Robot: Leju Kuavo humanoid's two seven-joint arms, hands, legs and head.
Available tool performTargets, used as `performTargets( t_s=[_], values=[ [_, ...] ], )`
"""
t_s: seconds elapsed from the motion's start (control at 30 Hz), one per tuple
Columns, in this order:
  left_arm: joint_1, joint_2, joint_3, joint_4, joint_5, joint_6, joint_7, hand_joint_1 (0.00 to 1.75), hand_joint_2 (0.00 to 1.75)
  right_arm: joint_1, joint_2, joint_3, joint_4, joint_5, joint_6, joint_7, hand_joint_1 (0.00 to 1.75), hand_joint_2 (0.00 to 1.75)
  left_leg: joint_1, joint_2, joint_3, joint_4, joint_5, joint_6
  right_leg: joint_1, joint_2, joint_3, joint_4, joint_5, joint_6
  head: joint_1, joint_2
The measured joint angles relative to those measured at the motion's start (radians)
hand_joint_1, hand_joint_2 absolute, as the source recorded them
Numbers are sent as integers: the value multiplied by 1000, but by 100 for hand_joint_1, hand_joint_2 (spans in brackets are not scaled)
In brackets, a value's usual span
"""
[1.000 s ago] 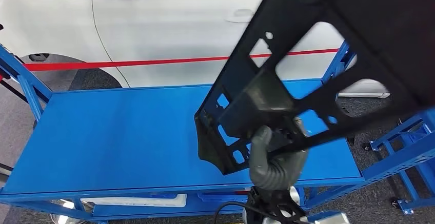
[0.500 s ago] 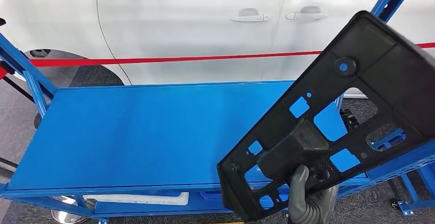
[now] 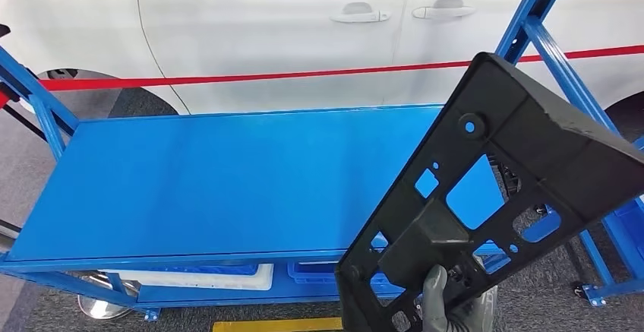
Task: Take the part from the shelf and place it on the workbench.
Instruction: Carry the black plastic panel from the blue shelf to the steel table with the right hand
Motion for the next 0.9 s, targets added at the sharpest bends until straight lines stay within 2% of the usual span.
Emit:
performTargets(
  t_s=[0.03, 0.07, 0.13, 0.17, 0.2, 0.23, 0.3, 0.33, 0.37, 0.4, 0.43, 0.47, 0.5, 0.53, 0.57, 0.63, 0.67, 0.7, 0.77, 0.8, 0.83, 0.9],
  values=[
    [-2, 2, -3, 0, -4, 0, 1, 0, 0, 5, 2, 0, 0, 10, -4, 0, 175, 175, -6, 2, 20, -37, 8, 10, -3, -2, -1, -2, 7, 5, -2, 0],
    [-4, 4, -5, -1, -7, -1, 3, 0, 0, 9, 3, -1, 0, 18, -8, 0, 175, 175, -10, 3, 22, -49, 11, 15, -7, -4, -1, -4, 13, 12, -4, 0],
    [-4, 5, -8, -1, -11, -2, 5, 0, 0, 18, 4, -1, -2, 25, -14, 0, 175, 175, -12, 5, 18, -62, 36, 22, -11, -5, 0, -10, 25, 24, -9, 0],
    [-3, 5, -9, -1, -14, -2, 6, 0, 0, 23, 4, -1, -3, 25, -15, 0, 175, 175, -10, 6, 15, -72, 51, 23, -12, -4, -2, -6, 16, 29, -8, 0],
    [-2, 6, -10, -1, -17, -2, 7, 0, 0, 27, 5, -2, -5, 22, -13, 0, 175, 175, -7, 9, 10, -82, 67, 25, -11, -2, -9, 12, -11, 34, -7, 0],
    [-3, 6, -11, -1, -20, -2, 8, 0, 0, 32, 5, -2, -6, 17, -9, 0, 175, 175, -4, 12, 2, -88, 82, 26, -13, 0, -20, 50, -55, 38, -6, 0],
    [-3, 6, -13, -1, -26, -4, 10, 0, 0, 38, 5, -5, -7, -1, 6, 0, 175, 175, -3, 22, -24, -86, 100, 28, -18, 2, -49, 168, -150, 49, -4, 0],
    [-2, 6, -13, -1, -29, -5, 11, 0, 0, 41, 5, -7, -7, -9, 15, 0, 175, 175, -3, 29, -37, -82, 106, 26, -21, 1, -57, 221, -172, 55, -3, 0],
    [-2, 5, -15, -1, -31, -6, 12, 0, 0, 43, 5, -10, -8, -17, 28, 0, 175, 175, -1, 37, -52, -76, 112, 23, -25, 1, -52, 249, -170, 61, -3, 0],
    [-2, 5, -17, -1, -34, -7, 13, 0, 0, 46, 5, -13, -9, -24, 39, 0, 175, 175, 1, 46, -66, -66, 116, 20, -28, -2, -31, 244, -150, 67, -3, 0],
    [-3, 5, -19, -1, -36, -8, 13, 0, 0, 48, 5, -15, -11, -29, 48, 0, 175, 175, 4, 56, -81, -54, 118, 16, -32, -10, 6, 205, -124, 74, -3, 0],
    [-3, 5, -22, -1, -38, -8, 14, 0, 0, 50, 5, -17, -13, -33, 56, 0, 175, 175, 8, 64, -95, -39, 118, 10, -36, -29, 54, 144, -110, 81, -3, 0],
    [-3, 5, -25, -1, -39, -9, 14, 0, 0, 52, 6, -18, -15, -34, 60, 0, 175, 175, 8, 71, -107, -22, 116, 4, -34, -49, 98, 82, -108, 81, -2, 0],
    [-3, 5, -27, -1, -41, -10, 14, 0, 0, 53, 8, -19, -18, -35, 62, 0, 175, 175, 8, 79, -116, -7, 114, -3, -32, -65, 127, 35, -115, 77, -2, 0],
    [-3, 5, -29, -1, -42, -10, 15, 0, 0, 55, 11, -21, -21, -35, 64, 0, 175, 175, 6, 86, -121, 4, 113, -9, -29, -73, 140, 10, -126, 68, -1, 0],
    [-4, 6, -32, -1, -44, -12, 15, 0, 0, 59, 16, -25, -25, -34, 68, 0, 175, 175, 6, 98, -124, 13, 114, -20, -26, -57, 131, 6, -125, 42, -1, 0],
    [-4, 6, -33, -1, -45, -12, 15, 0, 0, 61, 18, -28, -27, -34, 71, 0, 175, 175, 8, 90, -128, 20, 104, -27, -26, -48, 124, 7, -119, 32, -1, 0],
    [-3, 6, -34, -1, -45, -13, 15, 0, 0, 63, 20, -31, -29, -33, 73, 0, 175, 175, 11, 73, -134, 38, 80, -33, -25, -40, 116, 7, -111, 22, -1, 0],
    [-1, 6, -35, -1, -45, -13, 16, 0, 0, 64, 24, -33, -31, -33, 76, 0, 175, 175, 14, 30, -161, 127, -8, -42, -23, -21, 94, 6, -93, 8, -1, 0],
    [0, 6, -36, -1, -46, -14, 17, 0, 0, 65, 26, -34, -31, -33, 78, 0, 175, 175, 14, 19, -176, 189, -53, -42, -20, -9, 82, 7, -83, 5, -1, 0],
    [1, 6, -36, -1, -47, -15, 17, 0, 0, 65, 28, -35, -31, -33, 78, 0, 175, 175, 14, 14, -187, 243, -82, -40, -17, 2, 70, 8, -74, 3, -1, 0],
    [1, 6, -36, -1, -48, -16, 18, 0, 0, 66, 29, -35, -31, -33, 78, 0, 175, 175, 14, 12, -196, 297, -102, -36, -12, 15, 56, 8, -63, 1, -1, 0]
  ],
)
